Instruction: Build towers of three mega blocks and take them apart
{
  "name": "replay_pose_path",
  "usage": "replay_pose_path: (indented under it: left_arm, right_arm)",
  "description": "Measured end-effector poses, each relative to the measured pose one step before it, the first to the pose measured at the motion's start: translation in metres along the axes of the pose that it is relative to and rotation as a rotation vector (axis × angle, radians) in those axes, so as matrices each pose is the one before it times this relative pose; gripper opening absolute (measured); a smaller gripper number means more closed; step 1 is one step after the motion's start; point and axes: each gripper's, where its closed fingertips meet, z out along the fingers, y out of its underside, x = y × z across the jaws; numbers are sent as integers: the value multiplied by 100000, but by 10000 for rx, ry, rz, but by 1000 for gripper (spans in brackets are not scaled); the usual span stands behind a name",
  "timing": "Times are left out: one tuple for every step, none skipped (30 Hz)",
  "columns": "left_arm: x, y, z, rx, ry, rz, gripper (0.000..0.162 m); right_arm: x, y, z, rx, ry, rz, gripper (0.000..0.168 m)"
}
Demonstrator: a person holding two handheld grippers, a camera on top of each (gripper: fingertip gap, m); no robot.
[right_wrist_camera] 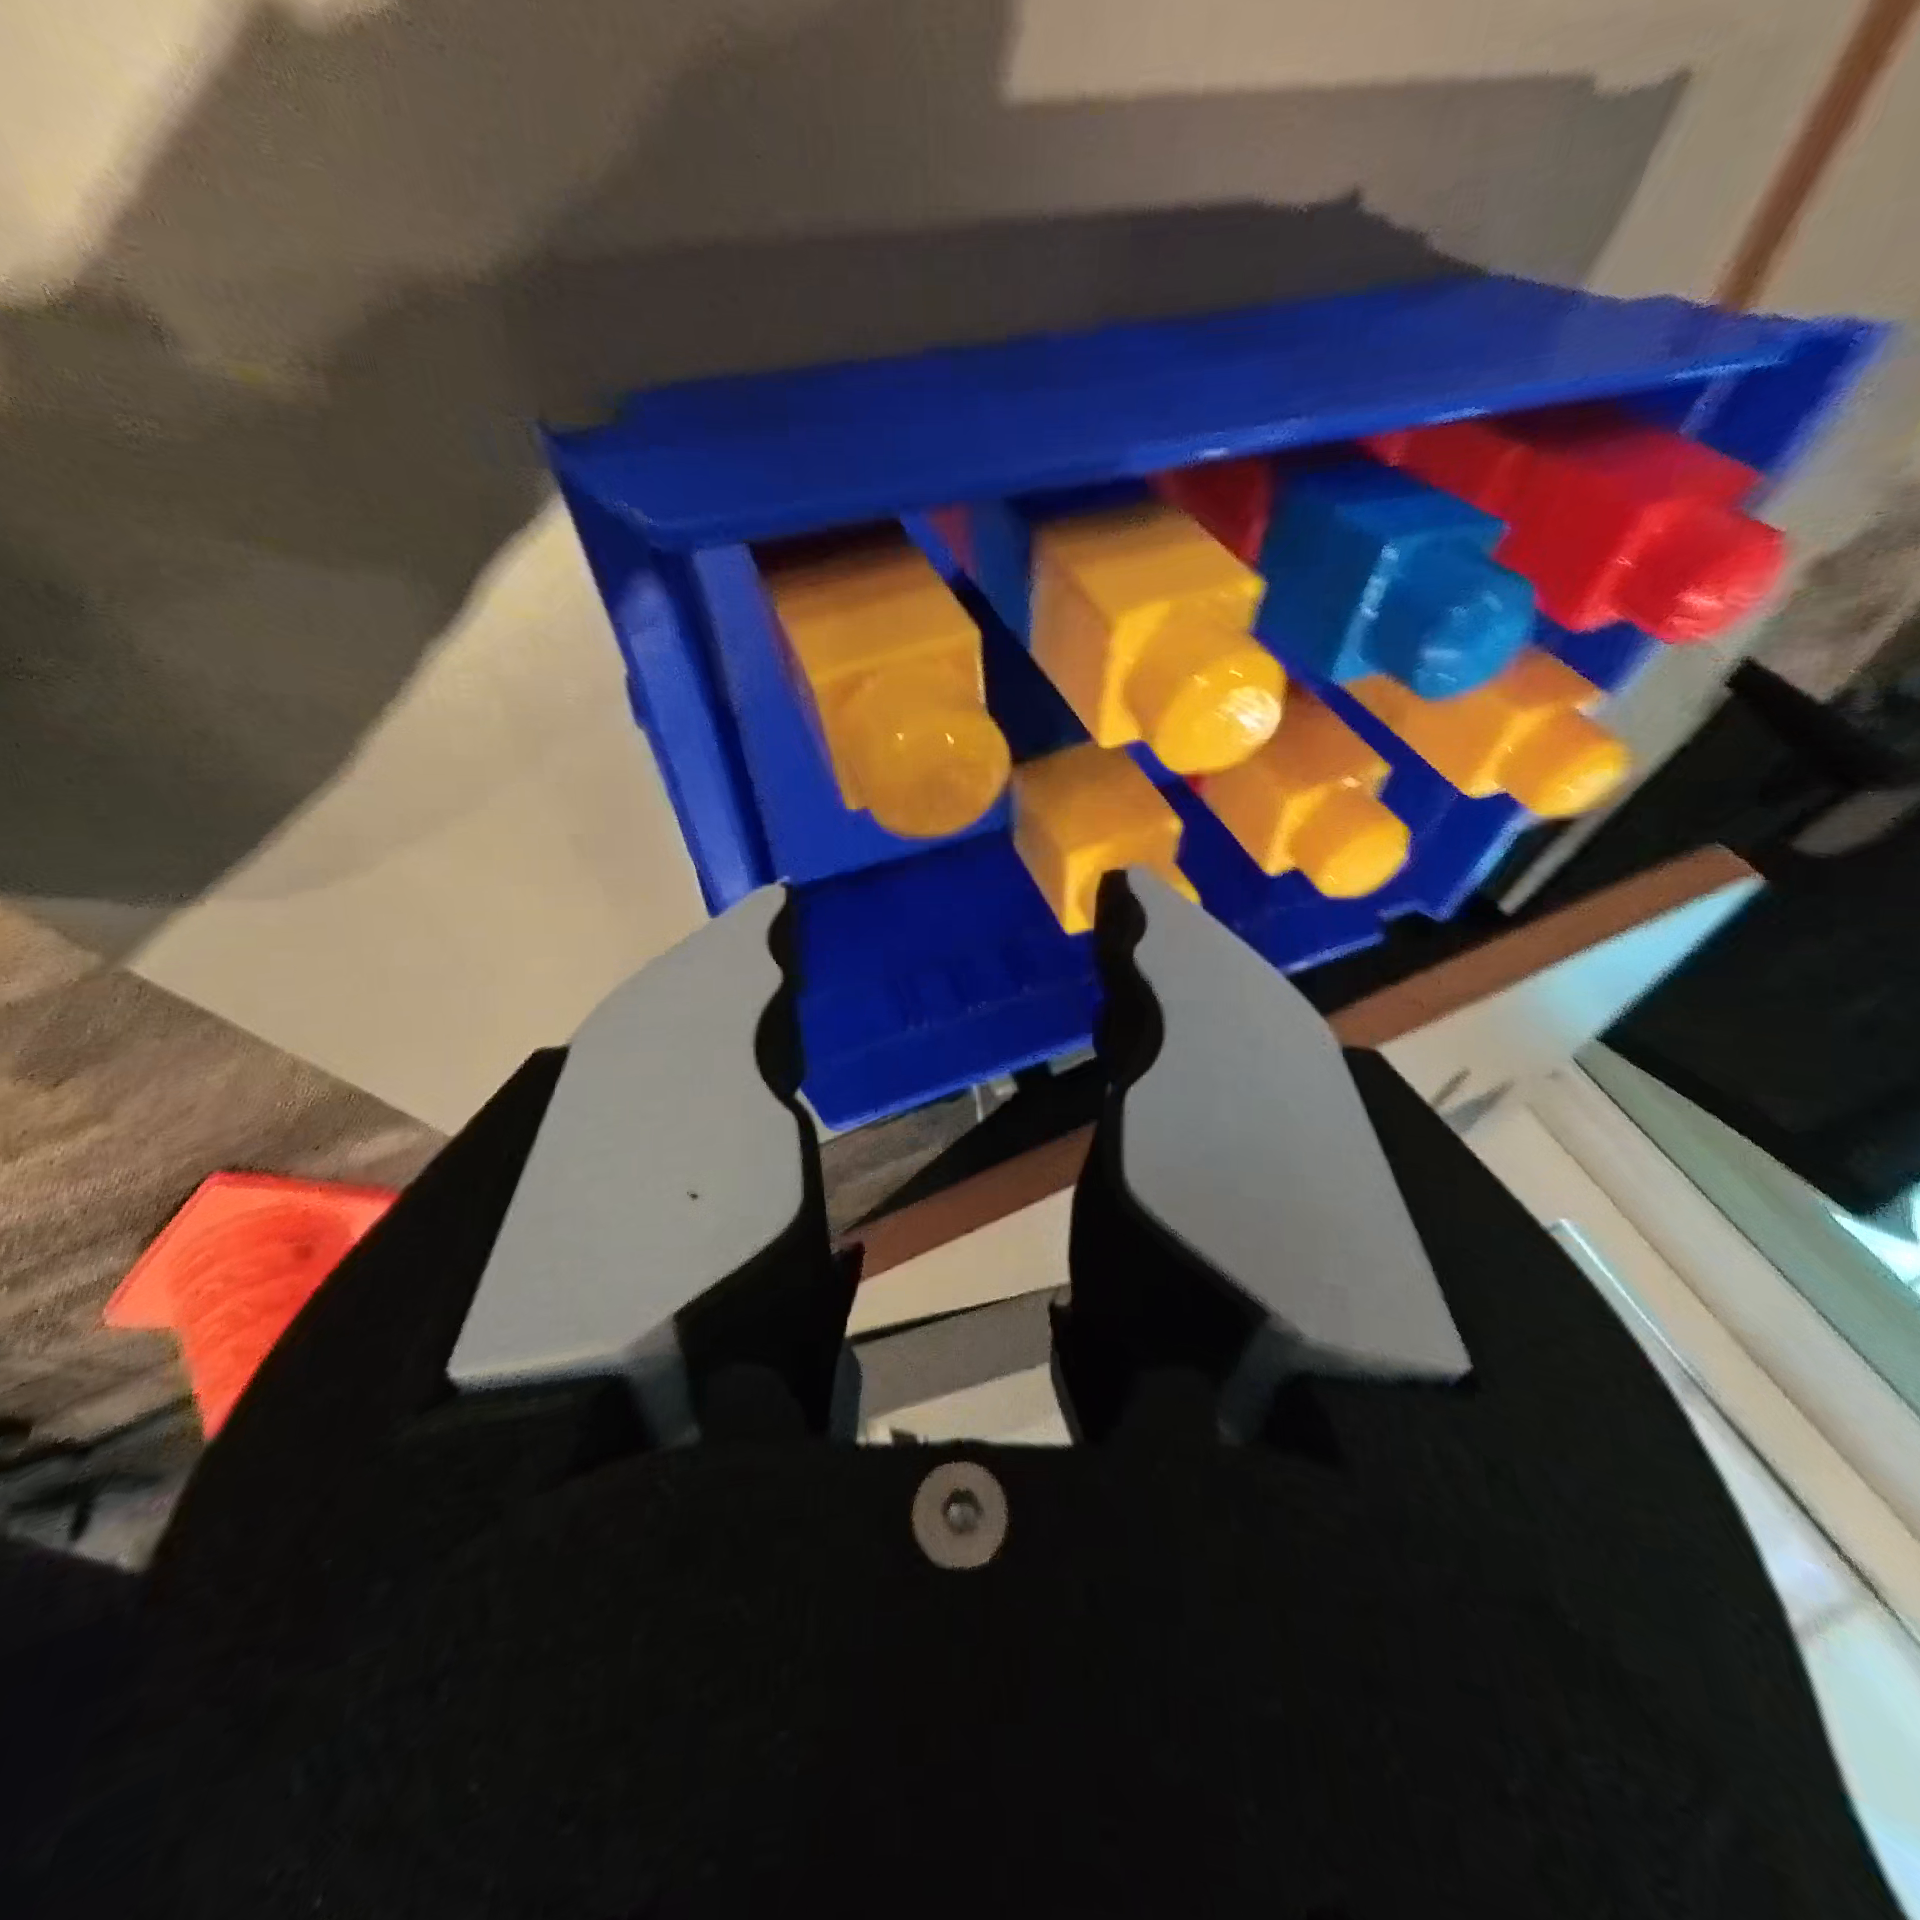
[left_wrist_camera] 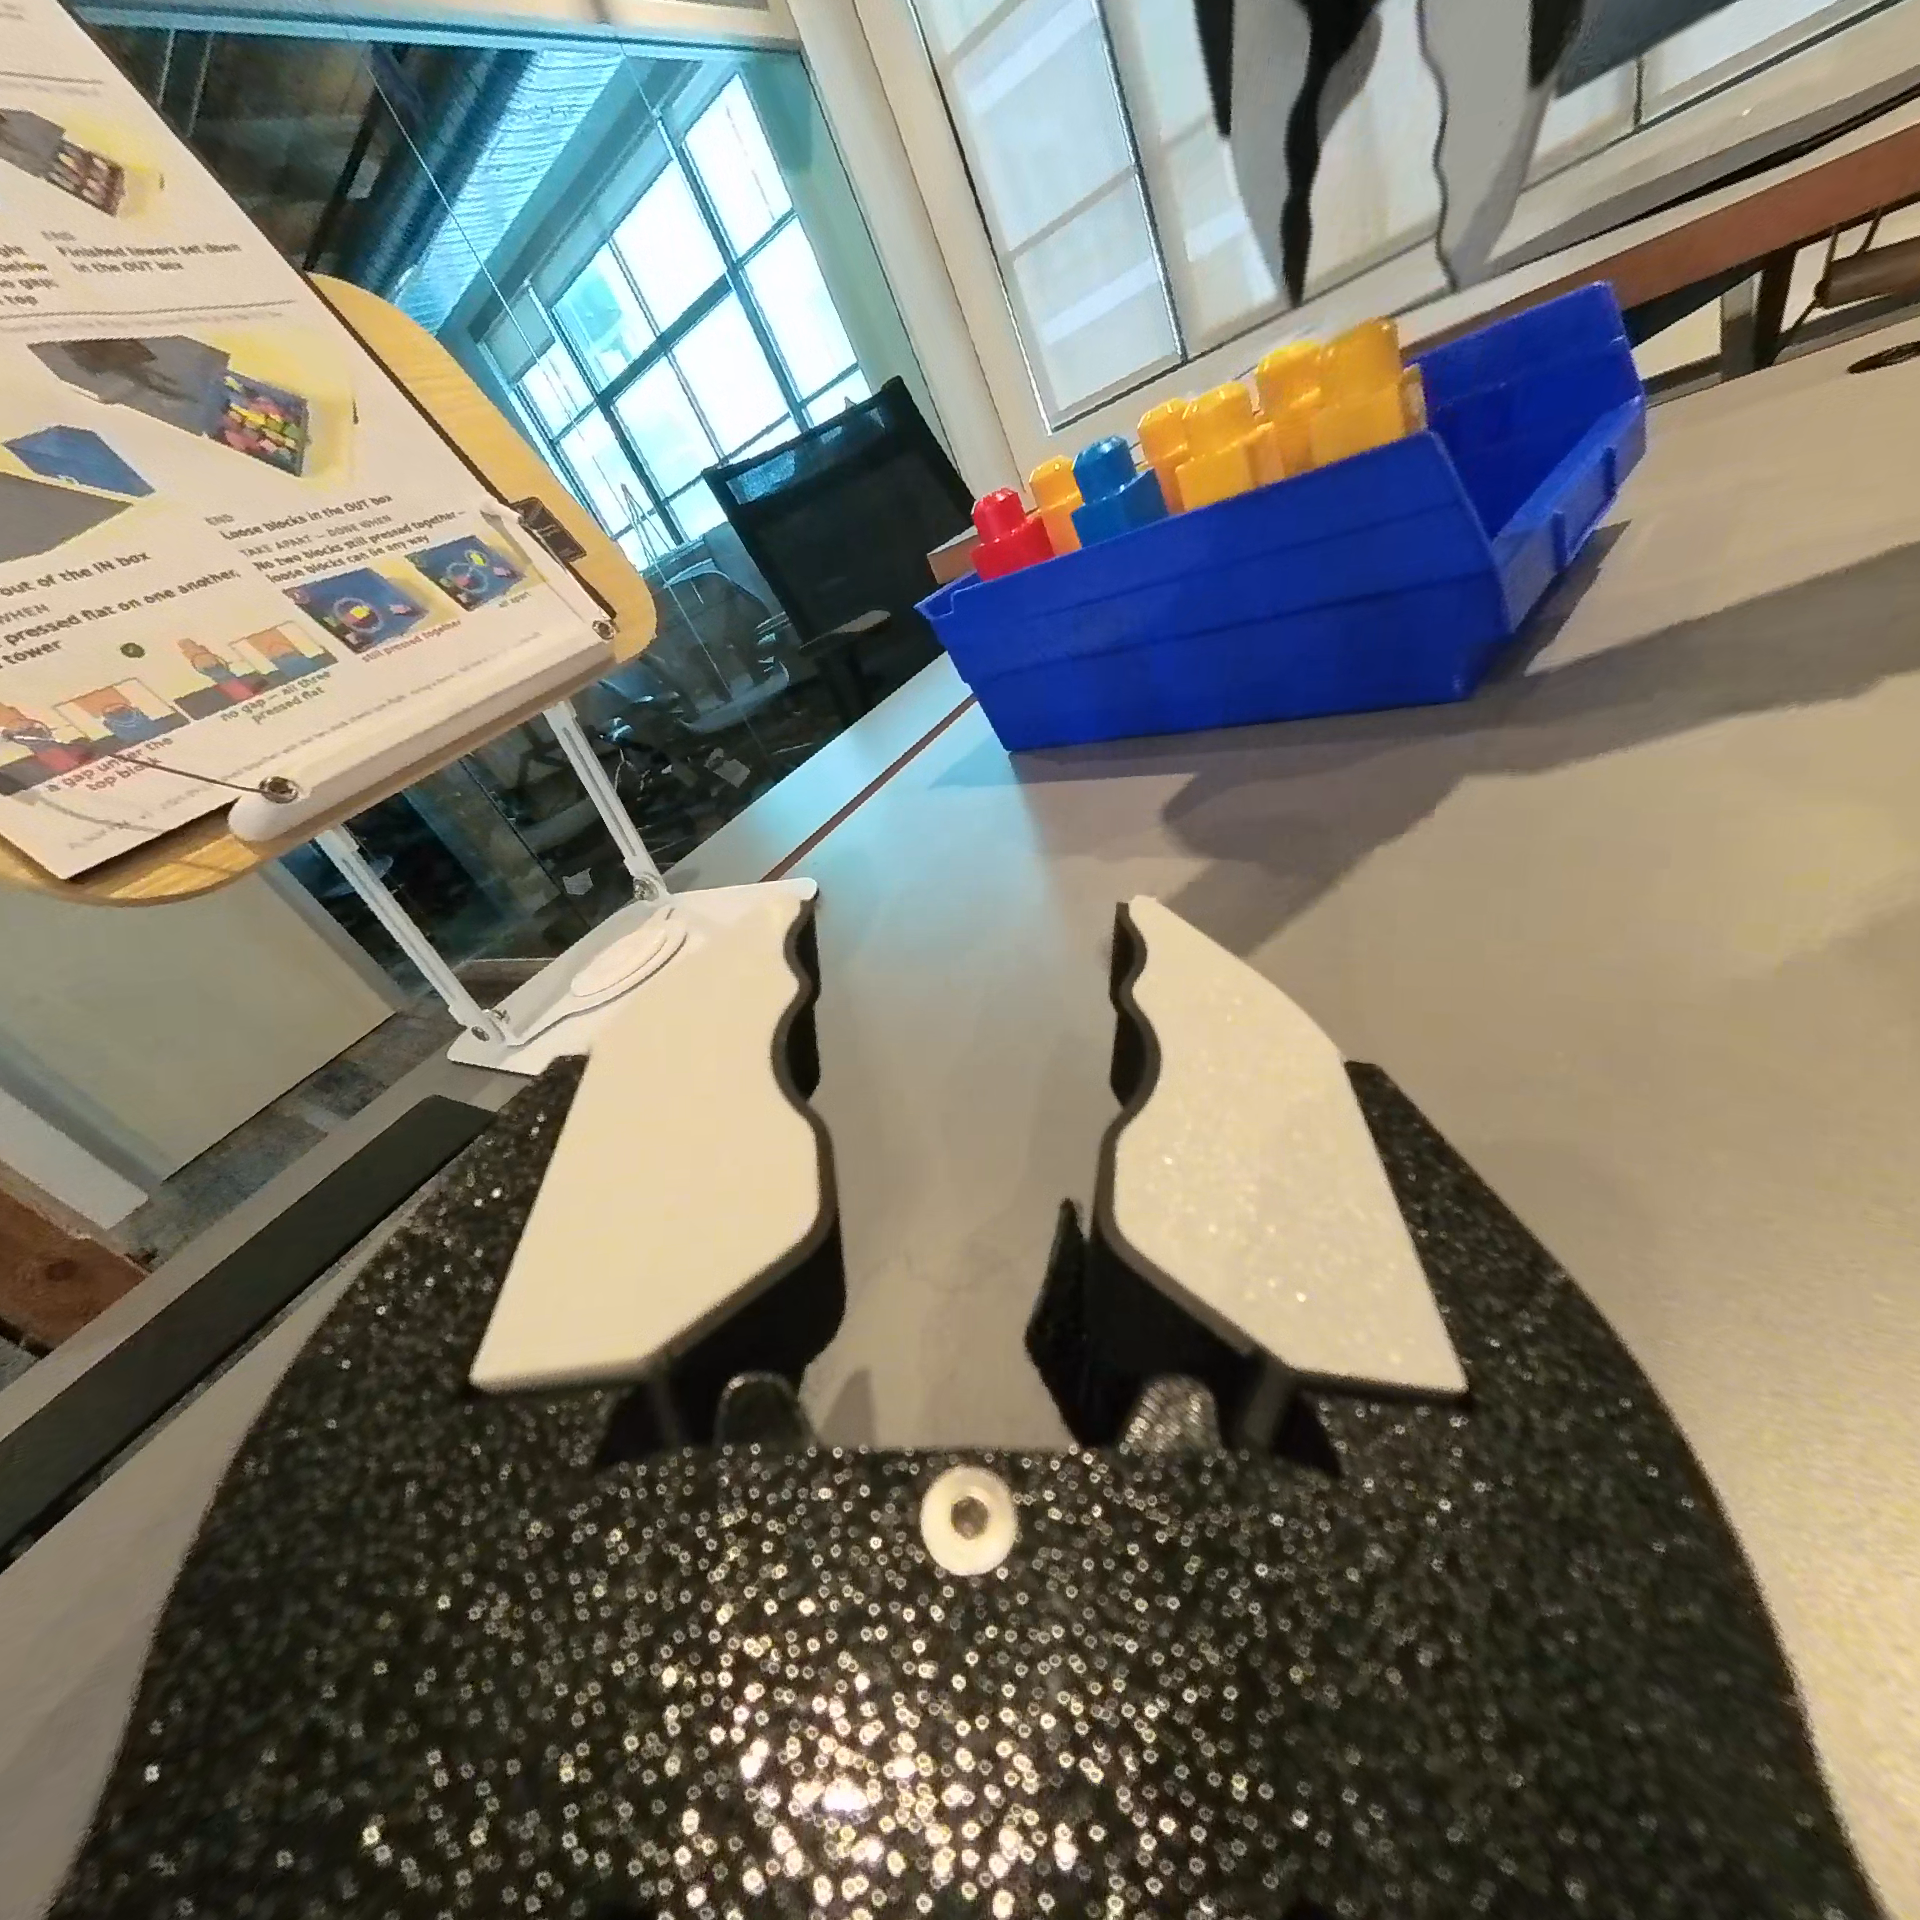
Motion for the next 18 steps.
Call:
replay_pose_path:
  left_arm:
    - [-5,-19,13,11,-13,1,53]
    - [6,-22,10,6,-4,-4,53]
    - [2,-4,6,-5,-4,-10,53]
    - [-22,38,25,-28,-28,-21,53]
    - [-47,82,14,-60,-35,-39,53]
    - [-63,108,20,-76,-32,-62,53]
    - [-113,126,14,-84,-64,-78,53]
    - [-204,157,2,-106,-107,-75,53]
    - [-311,211,-7,-145,-162,-74,53]
    - [-472,293,-13,-204,-254,-81,52]
    - [-765,475,-18,-326,-444,-105,50]
    - [-990,653,13,-455,-568,-127,46]
    - [-877,699,42,-472,-471,-137,45]
    - [-867,640,49,-438,-443,-180,45]
    - [-918,521,21,-374,-486,-241,43]
    - [-710,367,-3,-259,-363,-248,41]
    - [-472,208,-19,-142,-206,-210,40]
    - [-347,115,-31,-83,-152,-153,40]
  right_arm:
    - [250,-270,-1216,412,446,191,53]
    - [180,-734,-1282,668,444,167,52]
    - [-12,-1061,-1195,756,359,146,51]
    - [-226,-1323,-979,767,325,56,49]
    - [-292,-1674,-672,820,407,-97,49]
    - [-448,-1991,-281,884,405,-217,49]
    - [-584,-2169,114,941,352,-158,47]
    - [-833,-2238,551,958,158,-1,45]
    - [-1062,-2083,988,905,-45,132,45]
    - [-988,-1743,1338,839,-65,237,45]
    - [-753,-1294,1593,755,-3,406,43]
    - [-444,-652,1761,517,69,715,41]
    - [-154,62,1812,162,123,976,40]
    - [125,509,1792,-23,219,961,38]
    - [384,541,1676,36,358,853,36]
    - [418,389,1521,179,362,815,29]
    - [170,303,1351,209,172,780,24]
    - [138,340,1143,105,113,630,24]
